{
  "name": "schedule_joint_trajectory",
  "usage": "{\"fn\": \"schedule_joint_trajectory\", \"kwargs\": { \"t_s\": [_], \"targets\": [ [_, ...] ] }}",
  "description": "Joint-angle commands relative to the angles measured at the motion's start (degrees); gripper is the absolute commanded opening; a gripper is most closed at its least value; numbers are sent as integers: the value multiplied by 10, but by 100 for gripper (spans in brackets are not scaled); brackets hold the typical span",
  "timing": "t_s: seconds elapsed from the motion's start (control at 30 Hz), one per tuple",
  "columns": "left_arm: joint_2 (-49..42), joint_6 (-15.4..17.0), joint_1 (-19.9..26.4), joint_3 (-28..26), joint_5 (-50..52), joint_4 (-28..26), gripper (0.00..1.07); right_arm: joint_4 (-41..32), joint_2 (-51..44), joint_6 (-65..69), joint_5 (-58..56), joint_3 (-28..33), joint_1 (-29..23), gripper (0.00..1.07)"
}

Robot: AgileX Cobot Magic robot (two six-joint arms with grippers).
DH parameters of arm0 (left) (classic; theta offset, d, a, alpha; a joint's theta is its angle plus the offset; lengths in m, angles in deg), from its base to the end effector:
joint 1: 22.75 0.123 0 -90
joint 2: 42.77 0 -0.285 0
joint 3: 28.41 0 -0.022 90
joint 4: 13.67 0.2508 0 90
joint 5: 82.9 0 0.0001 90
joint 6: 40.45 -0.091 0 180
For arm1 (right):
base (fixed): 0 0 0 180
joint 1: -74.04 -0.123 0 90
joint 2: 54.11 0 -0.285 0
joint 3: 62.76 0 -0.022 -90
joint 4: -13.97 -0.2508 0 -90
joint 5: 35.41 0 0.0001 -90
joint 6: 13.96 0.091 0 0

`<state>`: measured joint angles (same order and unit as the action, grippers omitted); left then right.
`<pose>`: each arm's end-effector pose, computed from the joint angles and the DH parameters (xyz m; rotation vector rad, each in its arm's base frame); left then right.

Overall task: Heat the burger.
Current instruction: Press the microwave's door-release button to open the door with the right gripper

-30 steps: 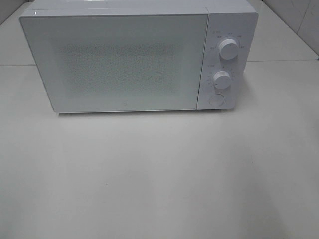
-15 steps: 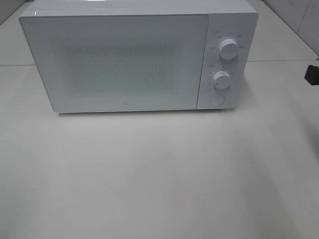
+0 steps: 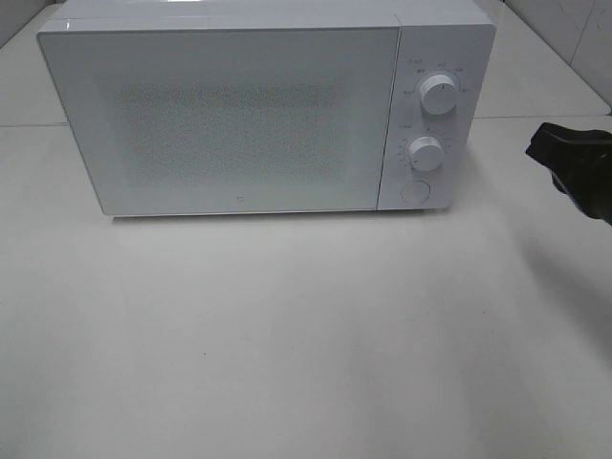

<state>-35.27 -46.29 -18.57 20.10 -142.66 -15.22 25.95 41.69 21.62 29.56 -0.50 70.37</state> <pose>-0.0049 -0.0025 0.2790 0.0303 2.0209 0.0786 0.2305 0.0319 0.1764 0.2406 1.6498 0.6083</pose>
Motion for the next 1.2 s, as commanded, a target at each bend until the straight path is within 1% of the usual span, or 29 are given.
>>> {"fn": "schedule_joint_trajectory", "kwargs": {
  "t_s": [0.03,0.13,0.2,0.23,0.3,0.4,0.47,0.5,0.63,0.83,0.87,0.9,0.93,1.0,1.07,1.1,1.2],
  "targets": [
    [-11,2,2,2,5,1,101,2,17,108,17,-2,-27,0],
    [-11,2,2,2,5,1,101,1,21,129,17,-2,-33,0],
    [-11,2,2,2,5,1,101,-23,34,217,16,-2,-62,0],
    [-11,2,2,2,5,1,101,-23,34,217,16,-2,-62,0],
    [-11,2,2,2,5,1,101,-40,45,272,17,-2,-85,0],
    [-11,2,2,2,5,1,101,-44,46,280,17,-2,-93,0],
    [-11,2,2,2,5,1,101,-48,51,286,17,-2,-119,1],
    [-11,2,2,2,5,1,101,-48,51,286,17,-2,-119,1],
    [-11,2,2,2,5,1,101,-75,51,296,21,-2,-152,2],
    [-11,2,2,2,5,1,101,-91,51,305,11,-2,-171,3],
    [-11,2,2,2,5,1,101,-97,51,310,5,-2,-174,3],
    [-11,2,2,2,5,1,101,-120,54,334,-7,-2,-185,3],
    [-11,2,2,2,5,1,101,-120,54,334,-7,-2,-185,3],
    [-11,2,2,2,5,1,101,-164,66,368,-16,-2,-199,3],
    [-11,2,2,2,5,1,101,-178,70,375,-14,-2,-202,3],
    [-11,2,2,2,5,1,101,-205,85,392,-11,-3,-210,3],
    [-11,2,2,2,5,1,101,-225,107,413,-11,-7,-213,3]
  ]
}}
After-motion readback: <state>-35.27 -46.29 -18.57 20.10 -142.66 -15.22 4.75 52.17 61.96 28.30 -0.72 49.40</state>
